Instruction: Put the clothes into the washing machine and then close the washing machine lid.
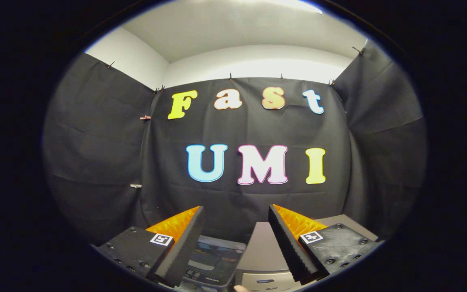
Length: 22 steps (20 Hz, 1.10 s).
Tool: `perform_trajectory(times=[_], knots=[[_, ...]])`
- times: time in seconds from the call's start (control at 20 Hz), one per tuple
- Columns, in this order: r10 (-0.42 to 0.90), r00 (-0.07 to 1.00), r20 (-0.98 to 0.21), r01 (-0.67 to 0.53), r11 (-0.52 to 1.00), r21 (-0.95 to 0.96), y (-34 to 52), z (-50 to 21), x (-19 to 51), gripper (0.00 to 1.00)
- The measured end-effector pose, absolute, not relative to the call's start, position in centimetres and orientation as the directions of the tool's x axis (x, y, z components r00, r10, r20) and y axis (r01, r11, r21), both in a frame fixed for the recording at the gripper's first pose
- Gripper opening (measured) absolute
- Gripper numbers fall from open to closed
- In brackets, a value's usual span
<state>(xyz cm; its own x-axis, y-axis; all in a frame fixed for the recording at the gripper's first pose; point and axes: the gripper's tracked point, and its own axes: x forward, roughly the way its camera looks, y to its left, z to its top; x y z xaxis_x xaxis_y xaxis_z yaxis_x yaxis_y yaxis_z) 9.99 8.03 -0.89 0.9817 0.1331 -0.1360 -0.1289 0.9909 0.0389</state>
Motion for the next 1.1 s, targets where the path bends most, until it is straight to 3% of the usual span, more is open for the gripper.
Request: perform_trajectory(times=[0.25, 0.5, 1.1], knots=[[0.100, 0.993, -0.065, -0.097, 0.994, 0.048, 3.0, 1.1, 4.8, 0.98], [0.077, 0.994, -0.075, -0.073, 0.996, 0.053, 0.1, -0.1, 0.4, 0.98], [0.042, 0.998, -0.040, -0.040, 0.998, 0.049, -0.8, 0.5, -1.2, 0.98]])
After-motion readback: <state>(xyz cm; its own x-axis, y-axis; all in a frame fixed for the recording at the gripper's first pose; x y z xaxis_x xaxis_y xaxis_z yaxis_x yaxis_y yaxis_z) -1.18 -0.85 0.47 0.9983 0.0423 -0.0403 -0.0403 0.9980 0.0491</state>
